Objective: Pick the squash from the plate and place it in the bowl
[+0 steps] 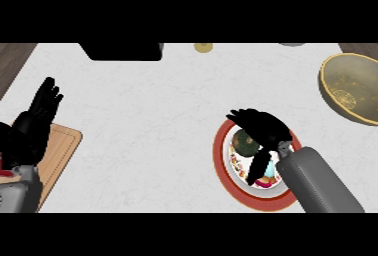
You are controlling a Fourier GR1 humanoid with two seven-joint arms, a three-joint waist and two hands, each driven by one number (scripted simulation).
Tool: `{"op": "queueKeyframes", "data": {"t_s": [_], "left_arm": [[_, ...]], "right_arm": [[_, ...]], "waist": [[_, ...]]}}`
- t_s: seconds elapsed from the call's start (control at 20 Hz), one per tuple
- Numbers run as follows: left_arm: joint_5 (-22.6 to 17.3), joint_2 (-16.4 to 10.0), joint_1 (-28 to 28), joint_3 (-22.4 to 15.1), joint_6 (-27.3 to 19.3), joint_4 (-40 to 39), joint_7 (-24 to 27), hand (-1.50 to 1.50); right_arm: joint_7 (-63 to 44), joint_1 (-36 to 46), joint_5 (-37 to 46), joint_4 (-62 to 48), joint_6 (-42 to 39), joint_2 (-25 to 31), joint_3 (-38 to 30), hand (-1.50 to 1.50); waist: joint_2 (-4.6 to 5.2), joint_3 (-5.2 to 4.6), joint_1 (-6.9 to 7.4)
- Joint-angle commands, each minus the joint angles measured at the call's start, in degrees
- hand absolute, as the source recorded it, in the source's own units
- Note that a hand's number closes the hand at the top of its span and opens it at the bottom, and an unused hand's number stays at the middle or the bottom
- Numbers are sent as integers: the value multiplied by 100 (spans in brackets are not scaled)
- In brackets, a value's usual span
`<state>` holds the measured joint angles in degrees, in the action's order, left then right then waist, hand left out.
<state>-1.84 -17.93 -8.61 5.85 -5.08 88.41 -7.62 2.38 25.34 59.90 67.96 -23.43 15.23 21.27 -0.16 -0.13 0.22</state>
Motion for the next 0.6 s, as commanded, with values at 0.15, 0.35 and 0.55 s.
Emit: {"op": "queueKeyframes", "data": {"t_s": [0.15, 0.35, 0.55], "left_arm": [[174, 195, -127, -70, -15, 68, -51, 0], [261, 273, 38, -98, -81, 478, -412, 0], [87, 127, 207, 230, 314, 39, 206, 0]], "right_arm": [[628, 543, 304, -1231, 224, -322, -58, 150], [730, 675, 391, -1597, 469, -668, -188, 150], [958, 564, 540, -1744, 799, -679, -300, 150]], "waist": [[30, 15, 39], [22, 15, 33], [22, 14, 20]]}}
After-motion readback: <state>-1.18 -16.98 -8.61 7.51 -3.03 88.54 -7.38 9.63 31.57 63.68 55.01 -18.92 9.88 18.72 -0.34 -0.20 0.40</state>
